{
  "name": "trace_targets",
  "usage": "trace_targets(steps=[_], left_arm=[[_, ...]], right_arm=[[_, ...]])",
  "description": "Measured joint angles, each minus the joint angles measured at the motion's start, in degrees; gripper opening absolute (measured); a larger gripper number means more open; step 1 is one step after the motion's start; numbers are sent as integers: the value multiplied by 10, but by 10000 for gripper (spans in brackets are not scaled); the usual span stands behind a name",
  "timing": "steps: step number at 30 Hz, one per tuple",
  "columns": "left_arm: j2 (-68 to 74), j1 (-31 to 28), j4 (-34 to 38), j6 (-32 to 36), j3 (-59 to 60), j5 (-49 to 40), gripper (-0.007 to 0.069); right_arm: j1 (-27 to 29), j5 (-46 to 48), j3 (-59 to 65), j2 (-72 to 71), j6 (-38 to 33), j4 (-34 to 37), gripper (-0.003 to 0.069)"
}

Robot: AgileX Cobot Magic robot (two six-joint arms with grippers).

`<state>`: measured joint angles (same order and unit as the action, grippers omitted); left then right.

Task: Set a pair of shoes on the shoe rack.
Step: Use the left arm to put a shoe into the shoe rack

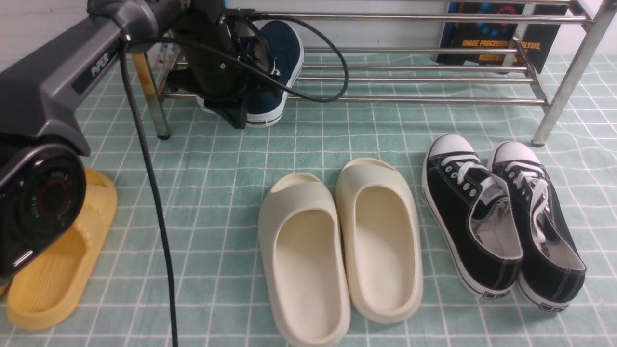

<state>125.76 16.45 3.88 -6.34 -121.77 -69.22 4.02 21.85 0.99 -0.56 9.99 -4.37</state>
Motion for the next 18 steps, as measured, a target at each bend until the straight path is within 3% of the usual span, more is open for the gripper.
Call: trace_targets(steps=[4, 10, 18], left_arm=[[30, 0, 19, -6, 2, 71, -13], [36, 0, 28, -54, 2, 106, -13], [39, 0, 28, -61, 2, 182, -13]], right_arm=[[0, 0, 0, 0, 0, 0, 239], [0, 0, 0, 0, 0, 0, 239], [0, 0, 0, 0, 0, 0, 239]])
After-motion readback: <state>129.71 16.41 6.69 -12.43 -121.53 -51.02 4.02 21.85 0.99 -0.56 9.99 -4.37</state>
